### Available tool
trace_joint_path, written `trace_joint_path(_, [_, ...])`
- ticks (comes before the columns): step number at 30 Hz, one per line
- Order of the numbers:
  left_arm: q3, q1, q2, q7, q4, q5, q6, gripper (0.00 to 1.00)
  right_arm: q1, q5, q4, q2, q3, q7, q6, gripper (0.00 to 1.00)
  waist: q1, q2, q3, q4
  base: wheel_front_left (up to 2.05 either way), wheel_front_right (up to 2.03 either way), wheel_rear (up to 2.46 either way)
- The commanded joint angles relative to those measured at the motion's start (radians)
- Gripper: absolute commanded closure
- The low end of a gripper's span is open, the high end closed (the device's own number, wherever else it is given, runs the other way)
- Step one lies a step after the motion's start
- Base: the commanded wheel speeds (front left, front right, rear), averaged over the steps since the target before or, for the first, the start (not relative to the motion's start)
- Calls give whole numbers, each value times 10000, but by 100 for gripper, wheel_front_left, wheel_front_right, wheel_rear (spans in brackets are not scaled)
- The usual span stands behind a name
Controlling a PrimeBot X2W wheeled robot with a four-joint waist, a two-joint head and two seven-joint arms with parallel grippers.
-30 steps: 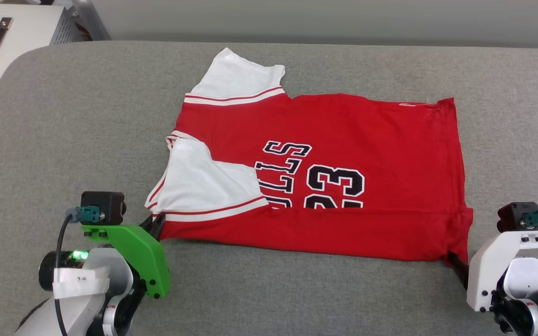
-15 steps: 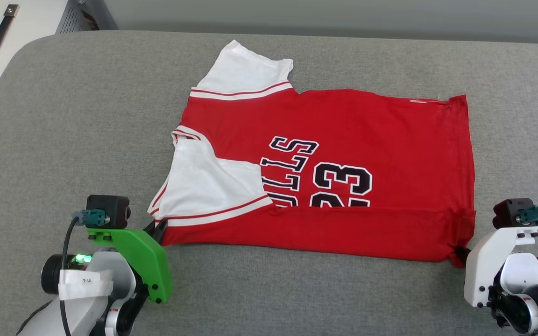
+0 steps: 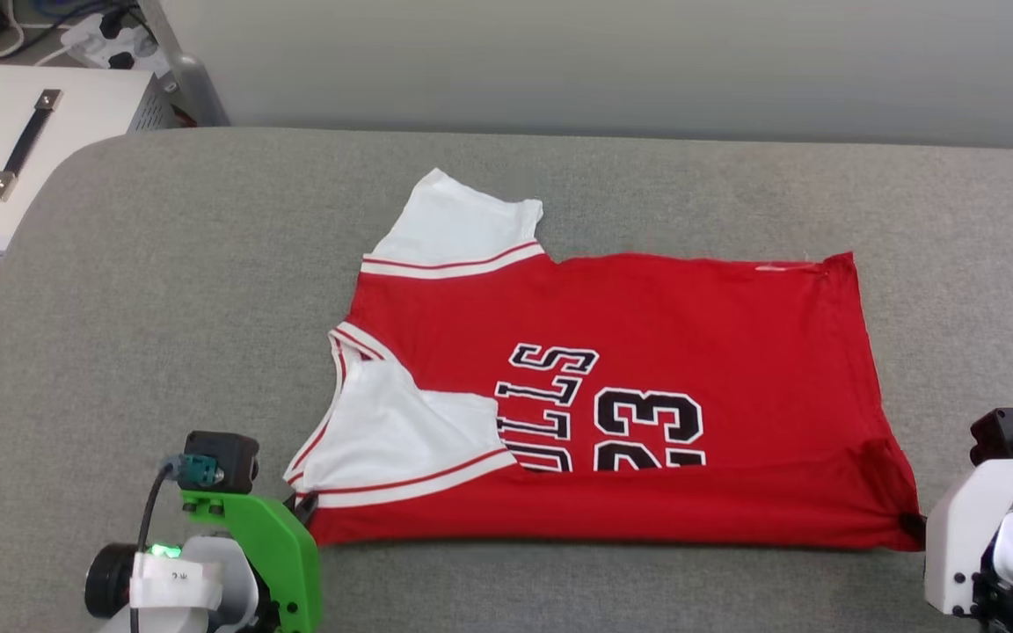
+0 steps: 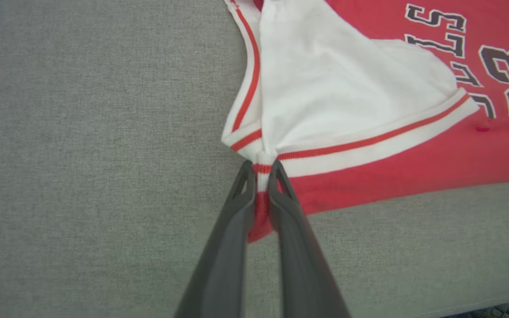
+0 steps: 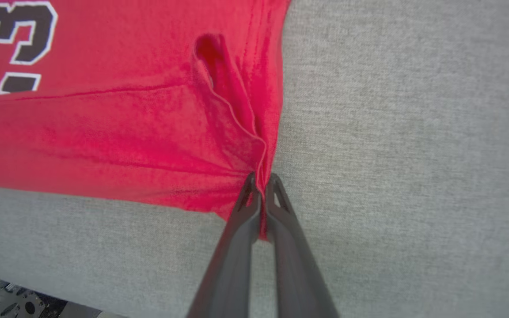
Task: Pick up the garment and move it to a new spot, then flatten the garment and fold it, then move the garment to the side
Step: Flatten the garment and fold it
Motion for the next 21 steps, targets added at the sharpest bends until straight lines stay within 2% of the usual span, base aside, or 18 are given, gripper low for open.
trace_joint_path(1, [-26, 245, 159, 41, 37, -41, -5, 100, 235, 157, -137, -236, -81, 126, -11, 100, 0, 0, -445, -88, 0, 0, 0])
trace_joint_path(9, [-352, 1112, 275, 284, -332, -223, 126, 100, 1378, 766, -1237, -581, -460, 1086, -11, 100, 0, 0, -878, -139, 0, 0, 0])
trace_joint_path(16, [-560, 1456, 143, 322, -270, -330, 127, 100, 2197, 739, -1954, -285, -977, 1633, -11, 100, 0, 0, -761, -164, 0, 0, 0])
trace_joint_path(21, [-644, 1300, -92, 297, 133, -390, -64, 100, 2251, 531, -1953, -77, -977, 1540, -11, 100, 0, 0, -495, -180, 0, 0, 0])
